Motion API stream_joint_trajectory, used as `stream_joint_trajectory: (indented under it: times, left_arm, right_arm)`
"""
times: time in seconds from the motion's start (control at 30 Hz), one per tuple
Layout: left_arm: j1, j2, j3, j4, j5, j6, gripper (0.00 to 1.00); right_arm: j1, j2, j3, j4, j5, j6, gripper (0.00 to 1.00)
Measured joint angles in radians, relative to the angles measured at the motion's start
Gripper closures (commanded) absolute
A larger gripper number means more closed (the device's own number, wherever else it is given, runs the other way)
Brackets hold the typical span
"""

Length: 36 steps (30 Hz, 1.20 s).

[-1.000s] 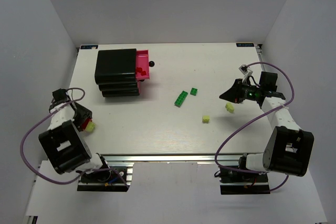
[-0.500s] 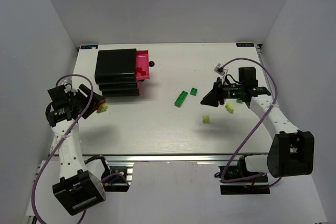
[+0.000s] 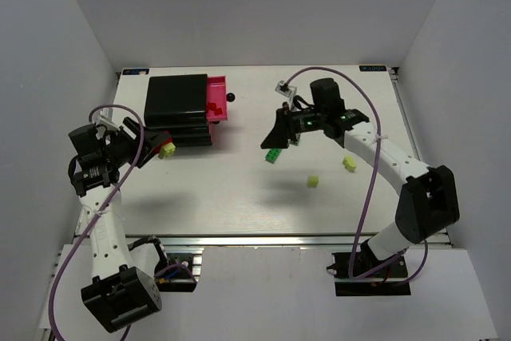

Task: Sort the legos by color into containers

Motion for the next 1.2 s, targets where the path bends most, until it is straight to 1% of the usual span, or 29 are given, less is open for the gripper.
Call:
stream_joint_trajectory:
  times: [0.17, 0.33, 0.47, 0.57, 0.6, 0.67, 0.7, 0.77, 0.8, 0.83, 0.93, 1.0, 1.1, 1.2]
  left_arm:
    - [-0.002, -0.018, 0.024, 0.103, 0.029, -0.092, 0.99]
    - [-0.027, -0.042, 0.024, 0.288, 0.018, -0.219, 0.99]
    - [-0.089, -0.005, 0.048, 0.373, -0.011, -0.275, 0.99]
    - [-0.17, 0.062, 0.093, 0.407, -0.055, -0.289, 0.99]
    - [-0.202, 0.083, 0.107, 0.413, -0.076, -0.289, 0.99]
    - [-0.287, 0.134, 0.135, 0.419, -0.126, -0.286, 1.0]
    - [-0.328, 0.159, 0.15, 0.418, -0.151, -0.283, 1.0]
    - [-0.414, 0.217, 0.185, 0.407, -0.209, -0.271, 1.0]
    - [-0.46, 0.246, 0.201, 0.395, -0.247, -0.264, 1.0]
    - [-0.505, 0.272, 0.22, 0.378, -0.295, -0.259, 1.0]
    - [-0.608, 0.335, 0.275, 0.325, -0.418, -0.248, 1.0]
    - [-0.667, 0.374, 0.328, 0.277, -0.507, -0.246, 1.0]
    - [-0.747, 0.425, 0.399, 0.235, -0.64, -0.259, 1.0]
    - [-0.809, 0.457, 0.43, 0.216, -0.745, -0.282, 1.0]
  right_arm:
    - [0.103, 0.074, 0.105, 0.034, 0.067, 0.093, 0.41]
    - [0.148, 0.097, 0.185, 0.034, 0.14, 0.127, 0.4]
    - [0.15, 0.097, 0.216, 0.036, 0.193, 0.133, 0.38]
    - [0.153, 0.097, 0.224, 0.038, 0.224, 0.143, 0.38]
    - [0.156, 0.097, 0.226, 0.037, 0.23, 0.146, 0.33]
    - [0.166, 0.1, 0.245, 0.034, 0.241, 0.154, 0.32]
    - [0.172, 0.104, 0.259, 0.035, 0.244, 0.157, 0.28]
    - [0.184, 0.113, 0.292, 0.035, 0.256, 0.171, 0.27]
    - [0.19, 0.116, 0.308, 0.035, 0.264, 0.174, 0.26]
    - [0.196, 0.117, 0.319, 0.035, 0.275, 0.179, 0.23]
    - [0.209, 0.114, 0.327, 0.038, 0.323, 0.195, 0.18]
    - [0.218, 0.106, 0.308, 0.055, 0.373, 0.203, 0.17]
    - [0.228, 0.066, 0.233, 0.099, 0.442, 0.222, 0.17]
    - [0.236, 0.033, 0.176, 0.129, 0.499, 0.241, 0.18]
